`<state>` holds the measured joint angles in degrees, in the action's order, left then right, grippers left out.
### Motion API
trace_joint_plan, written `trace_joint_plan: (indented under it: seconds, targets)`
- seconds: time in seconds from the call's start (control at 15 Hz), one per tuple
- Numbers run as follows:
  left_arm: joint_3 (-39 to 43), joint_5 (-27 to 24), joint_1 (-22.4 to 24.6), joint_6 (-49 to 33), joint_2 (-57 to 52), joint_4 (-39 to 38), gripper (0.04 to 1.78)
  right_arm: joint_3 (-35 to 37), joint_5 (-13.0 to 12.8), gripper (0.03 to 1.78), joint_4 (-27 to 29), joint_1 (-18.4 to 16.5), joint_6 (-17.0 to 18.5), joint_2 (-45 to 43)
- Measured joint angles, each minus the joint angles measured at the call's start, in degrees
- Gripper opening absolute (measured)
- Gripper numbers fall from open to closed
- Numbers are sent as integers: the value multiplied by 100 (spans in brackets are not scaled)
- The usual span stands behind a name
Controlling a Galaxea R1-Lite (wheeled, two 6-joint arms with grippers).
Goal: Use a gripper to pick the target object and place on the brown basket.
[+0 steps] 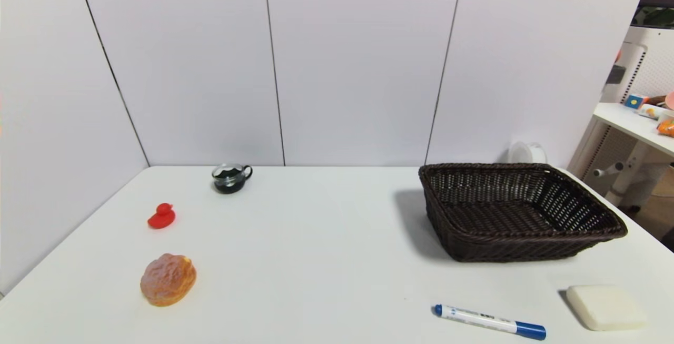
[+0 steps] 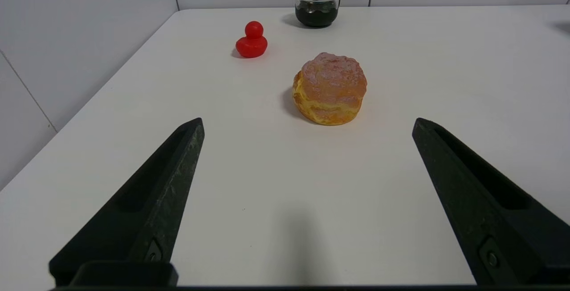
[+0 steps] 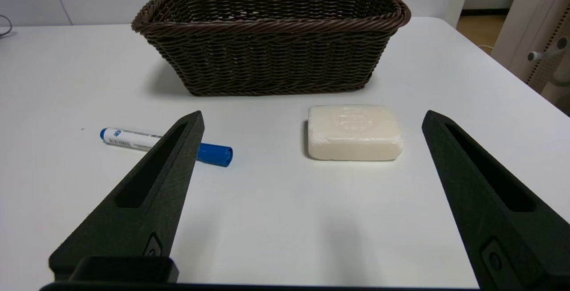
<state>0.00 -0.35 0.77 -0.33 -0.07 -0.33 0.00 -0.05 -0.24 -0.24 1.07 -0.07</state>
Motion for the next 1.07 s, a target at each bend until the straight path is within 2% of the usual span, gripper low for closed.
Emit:
trace_joint_plan:
  seconds: [0.4,0.6,0.8,1.07]
  targets:
    - [0,2,0,2,0,-5,169,0,0,169,-11,-2,-112,12]
    - [0,0,0,0,0,-2,169,-189,46,169,-33,-11,-165,327]
    - [0,2,0,0,0,0,169,-940,76,169,-33,-182,-252,1192]
    - [0,0,0,2,0,0,169,-2615,76,169,-35,-772,-278,2934]
